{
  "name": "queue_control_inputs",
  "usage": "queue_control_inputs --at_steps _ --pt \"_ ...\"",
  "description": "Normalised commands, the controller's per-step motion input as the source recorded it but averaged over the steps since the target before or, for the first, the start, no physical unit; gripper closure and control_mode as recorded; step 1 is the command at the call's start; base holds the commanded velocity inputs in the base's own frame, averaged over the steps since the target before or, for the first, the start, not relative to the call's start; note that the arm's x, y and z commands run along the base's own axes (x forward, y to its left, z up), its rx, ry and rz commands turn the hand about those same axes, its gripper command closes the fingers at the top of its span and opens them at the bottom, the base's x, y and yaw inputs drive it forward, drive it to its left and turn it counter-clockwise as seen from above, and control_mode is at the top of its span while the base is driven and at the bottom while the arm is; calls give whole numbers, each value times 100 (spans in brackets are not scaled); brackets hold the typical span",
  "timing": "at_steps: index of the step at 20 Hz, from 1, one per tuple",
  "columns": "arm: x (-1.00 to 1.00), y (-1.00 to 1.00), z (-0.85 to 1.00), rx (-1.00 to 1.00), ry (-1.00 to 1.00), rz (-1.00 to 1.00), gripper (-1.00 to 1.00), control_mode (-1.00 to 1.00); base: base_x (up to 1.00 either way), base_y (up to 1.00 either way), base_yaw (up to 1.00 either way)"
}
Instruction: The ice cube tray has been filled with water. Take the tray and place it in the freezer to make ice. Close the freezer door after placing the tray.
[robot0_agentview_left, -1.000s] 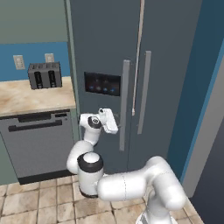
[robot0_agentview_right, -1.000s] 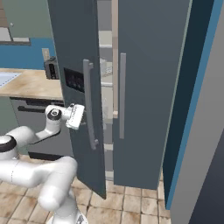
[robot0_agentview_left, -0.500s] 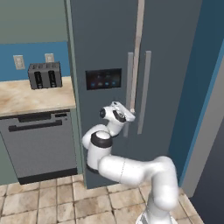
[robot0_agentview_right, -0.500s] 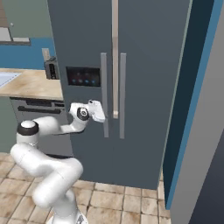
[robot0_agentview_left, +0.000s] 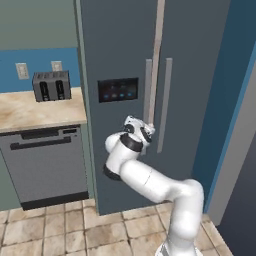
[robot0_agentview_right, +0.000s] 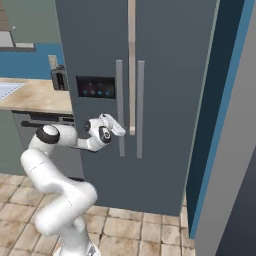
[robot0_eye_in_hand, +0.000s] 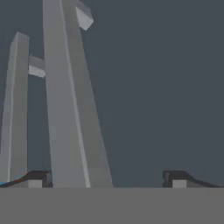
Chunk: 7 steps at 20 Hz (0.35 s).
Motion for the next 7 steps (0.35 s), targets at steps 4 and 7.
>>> queue_control_inputs --at_steps 4,7 --pt "100 -61 0 11 17 44 -100 -100 0 0 0" --pt "95 -50 0 10 19 42 -100 -100 0 0 0"
